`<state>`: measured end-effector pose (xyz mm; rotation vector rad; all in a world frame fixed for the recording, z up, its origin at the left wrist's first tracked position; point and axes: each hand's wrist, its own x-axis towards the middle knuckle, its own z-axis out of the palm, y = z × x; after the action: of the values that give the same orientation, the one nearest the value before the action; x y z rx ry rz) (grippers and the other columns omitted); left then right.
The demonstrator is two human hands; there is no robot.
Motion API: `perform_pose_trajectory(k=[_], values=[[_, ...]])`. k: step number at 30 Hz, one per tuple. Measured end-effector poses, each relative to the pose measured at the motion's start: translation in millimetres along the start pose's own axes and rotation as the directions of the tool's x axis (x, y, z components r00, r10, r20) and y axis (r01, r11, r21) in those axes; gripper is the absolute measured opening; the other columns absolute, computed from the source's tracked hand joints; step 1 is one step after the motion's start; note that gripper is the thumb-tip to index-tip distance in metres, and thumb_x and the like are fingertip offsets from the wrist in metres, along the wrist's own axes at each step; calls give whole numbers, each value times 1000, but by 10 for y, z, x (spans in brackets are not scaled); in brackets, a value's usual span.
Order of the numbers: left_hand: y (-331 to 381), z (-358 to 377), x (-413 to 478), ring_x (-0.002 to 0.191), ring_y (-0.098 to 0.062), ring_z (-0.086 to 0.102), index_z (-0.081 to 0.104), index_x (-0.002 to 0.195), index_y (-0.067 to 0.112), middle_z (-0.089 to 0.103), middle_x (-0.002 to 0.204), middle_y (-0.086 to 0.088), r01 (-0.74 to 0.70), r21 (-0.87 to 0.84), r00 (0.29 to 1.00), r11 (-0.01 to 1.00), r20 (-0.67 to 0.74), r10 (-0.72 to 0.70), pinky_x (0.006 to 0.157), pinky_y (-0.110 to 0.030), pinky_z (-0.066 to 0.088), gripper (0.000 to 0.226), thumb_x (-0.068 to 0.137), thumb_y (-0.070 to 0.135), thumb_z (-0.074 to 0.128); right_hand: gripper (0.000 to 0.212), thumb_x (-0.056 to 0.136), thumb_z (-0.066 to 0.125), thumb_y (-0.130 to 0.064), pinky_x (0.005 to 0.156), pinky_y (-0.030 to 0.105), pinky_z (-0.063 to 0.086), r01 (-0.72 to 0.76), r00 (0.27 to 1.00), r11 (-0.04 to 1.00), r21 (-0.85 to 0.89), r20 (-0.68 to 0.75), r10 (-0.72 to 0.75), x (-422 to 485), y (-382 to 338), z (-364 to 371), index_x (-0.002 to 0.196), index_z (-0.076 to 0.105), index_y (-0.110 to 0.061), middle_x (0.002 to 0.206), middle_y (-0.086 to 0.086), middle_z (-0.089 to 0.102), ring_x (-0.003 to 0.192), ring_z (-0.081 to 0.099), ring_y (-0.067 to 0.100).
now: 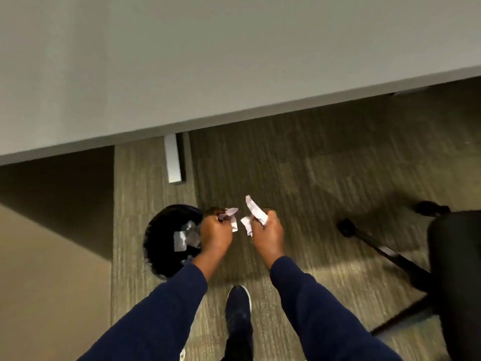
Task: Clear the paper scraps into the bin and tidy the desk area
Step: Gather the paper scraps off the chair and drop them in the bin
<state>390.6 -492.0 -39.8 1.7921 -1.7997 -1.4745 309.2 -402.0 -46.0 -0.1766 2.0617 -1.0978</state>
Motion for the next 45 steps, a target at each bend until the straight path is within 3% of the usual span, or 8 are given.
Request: perform_pose_trajectory(k=[8, 11, 15, 18, 21, 31, 39, 45], values=[[-1061, -936, 420, 95, -35, 68, 73, 102, 4, 73, 101, -19, 268, -70, 925, 961, -262, -277, 83, -41, 55, 18, 91, 5, 59, 23, 95, 58, -13, 71, 19, 52, -91, 960, 995, -32, 263, 97, -74, 58, 1335, 115, 67, -23, 102, -9, 69, 92, 67, 14], [-1358, -1087, 514, 89, -38, 66, 70, 101, 3, 72, 98, -20, 331, -105, 896, 938, -278, -348, 75, -38, 52, 18, 91, 2, 55, 33, 90, 60, -19, 91, 32, 56, -1, 965, 998, -70, 263, 19, 47, 263, 1721, 119, 69, -31, 113, -8, 72, 103, 70, 17], [-1694, -1119, 639, 87, -42, 67, 66, 97, 0, 71, 96, -24, 427, -185, 846, 885, -264, -463, 64, -30, 43, 16, 93, 3, 50, 36, 73, 65, -39, 87, 40, 60, -98, 952, 987, -131, 278, 131, 650, 1248, 2253, 108, 61, -50, 112, -6, 71, 102, 71, 21], [-1877, -1078, 742, 91, -37, 70, 66, 99, 5, 72, 102, -19, 463, -254, 821, 849, -239, -519, 75, -39, 57, 14, 91, 1, 55, 53, 68, 72, -42, 86, 41, 60, -287, 886, 946, -153, 333, 323, 547, 1056, 2308, 118, 59, -28, 107, 3, 69, 94, 70, 24], [-1965, -1045, 821, 95, -32, 65, 66, 108, 8, 69, 106, -11, 469, -316, 805, 824, -230, -547, 86, -43, 57, 20, 92, 1, 57, 33, 91, 67, -25, 86, 39, 57, -348, 849, 925, -153, 367, 380, 302, 575, 2269, 122, 56, -18, 107, 3, 60, 86, 61, 19], [-1955, -956, 735, 69, -23, 63, 62, 112, 18, 71, 97, -13, 457, -251, 823, 853, -244, -513, 52, -26, 45, 28, 88, 5, 58, 57, 77, 56, -46, 105, 49, 49, -185, 864, 967, -174, 440, 244, 317, 666, 2204, 130, 57, -25, 132, 8, 63, 118, 60, 30], [-1267, -514, 452, 94, -28, 65, 62, 80, 27, 70, 98, -5, 342, -171, 905, 924, -207, -373, 93, -40, 54, 16, 91, 16, 61, 27, 89, 67, -22, 78, 26, 46, 2, 950, 981, -194, 306, 59, 202, 428, 1221, 115, 63, -16, 107, 4, 68, 94, 63, 20], [-579, 91, 165, 95, -36, 67, 72, 96, 5, 73, 97, -17, 207, 49, 974, 977, -109, -200, 86, -42, 54, 21, 85, 21, 65, 30, 88, 67, -32, 88, 36, 53, 112, 980, 962, -248, 185, -67, 213, 269, 230, 114, 63, -18, 107, 2, 64, 95, 64, 19]])
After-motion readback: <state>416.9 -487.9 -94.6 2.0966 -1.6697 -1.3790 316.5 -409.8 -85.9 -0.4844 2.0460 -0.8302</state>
